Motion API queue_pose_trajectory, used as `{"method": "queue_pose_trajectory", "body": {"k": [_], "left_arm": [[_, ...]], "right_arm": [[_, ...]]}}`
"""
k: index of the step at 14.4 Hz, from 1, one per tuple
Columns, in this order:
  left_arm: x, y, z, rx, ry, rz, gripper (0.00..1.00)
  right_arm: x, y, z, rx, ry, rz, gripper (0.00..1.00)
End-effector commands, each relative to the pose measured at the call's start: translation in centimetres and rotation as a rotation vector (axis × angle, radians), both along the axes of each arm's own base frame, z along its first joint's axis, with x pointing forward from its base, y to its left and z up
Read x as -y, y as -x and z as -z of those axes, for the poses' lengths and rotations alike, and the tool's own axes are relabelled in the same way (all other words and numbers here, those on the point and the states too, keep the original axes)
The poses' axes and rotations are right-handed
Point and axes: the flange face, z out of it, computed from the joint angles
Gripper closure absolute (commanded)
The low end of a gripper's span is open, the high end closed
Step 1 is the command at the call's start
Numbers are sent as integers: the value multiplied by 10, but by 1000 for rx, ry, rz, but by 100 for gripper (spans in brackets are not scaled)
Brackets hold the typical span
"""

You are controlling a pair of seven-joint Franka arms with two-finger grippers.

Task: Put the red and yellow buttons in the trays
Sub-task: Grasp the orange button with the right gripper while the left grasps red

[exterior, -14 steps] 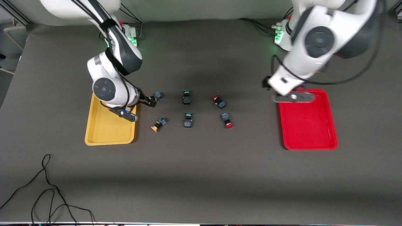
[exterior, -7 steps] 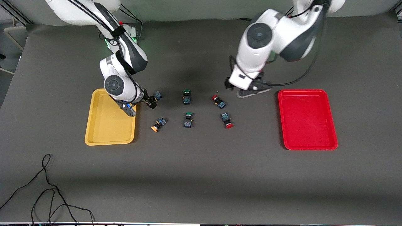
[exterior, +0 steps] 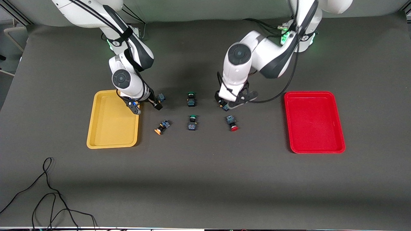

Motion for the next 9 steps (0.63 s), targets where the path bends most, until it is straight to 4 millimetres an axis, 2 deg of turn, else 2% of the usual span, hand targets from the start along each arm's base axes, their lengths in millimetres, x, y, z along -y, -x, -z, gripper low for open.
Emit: {"method": "queue_pose_trajectory", "body": {"k": [1,5,7,9], "left_arm": [[11,1,51,-3,-9,-41,0],[13,-2,107,17,-2,-105,0],[16,3,123,11,-11,-95,0],[17,6,129,4,-17,-95,0]], "right_arm": [[1,12,2,25,5,20,0],[-1,13,10,27,-3,13,3],[-2,13,14,29,-8,11,8],[-2,13,18,29,-13,7,10]]}}
